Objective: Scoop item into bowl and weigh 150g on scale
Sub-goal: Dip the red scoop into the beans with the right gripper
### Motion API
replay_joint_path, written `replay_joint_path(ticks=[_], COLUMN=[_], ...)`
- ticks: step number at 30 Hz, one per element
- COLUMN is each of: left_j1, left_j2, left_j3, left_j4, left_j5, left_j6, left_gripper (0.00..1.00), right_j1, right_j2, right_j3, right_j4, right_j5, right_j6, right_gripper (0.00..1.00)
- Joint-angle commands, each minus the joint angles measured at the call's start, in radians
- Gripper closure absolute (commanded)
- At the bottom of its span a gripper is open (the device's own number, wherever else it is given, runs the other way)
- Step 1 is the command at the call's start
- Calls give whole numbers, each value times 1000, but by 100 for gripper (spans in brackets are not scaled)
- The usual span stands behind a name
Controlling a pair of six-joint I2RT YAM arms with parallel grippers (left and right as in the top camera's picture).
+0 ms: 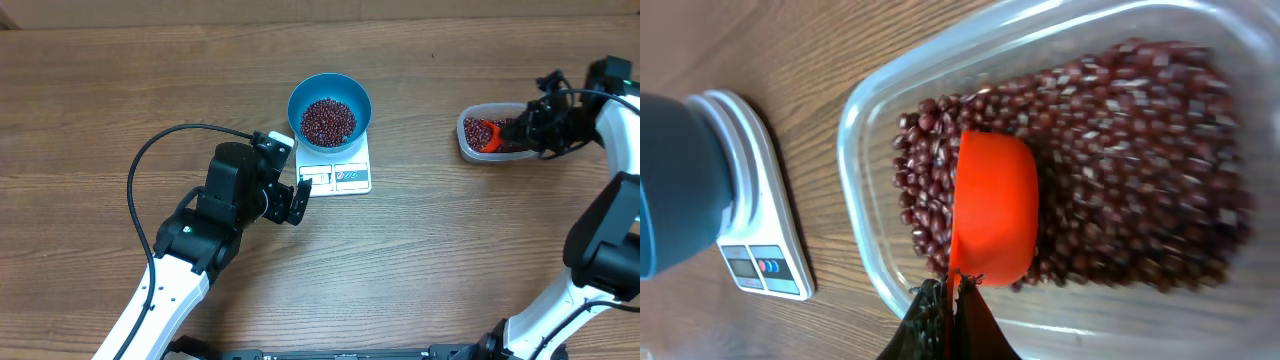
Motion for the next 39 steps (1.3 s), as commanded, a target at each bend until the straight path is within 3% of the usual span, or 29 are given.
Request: replay_joint_path(ticks=[1,17,39], left_j1=[4,3,3], left_j2=[4,4,4], left_j3=[-4,-4,-4], left_j4=[0,0,0], left_j5=[6,6,6], left_j6=[-10,-10,-10], left_gripper=[1,0,0], right_j1=[-26,-33,-66], right_j2=[8,8,8], right_j3=[14,14,14], right_j4=[-8,-26,-71], right_j5=[-37,-39,-250], right_j6=[-4,-4,-61], right_gripper=[96,96,96])
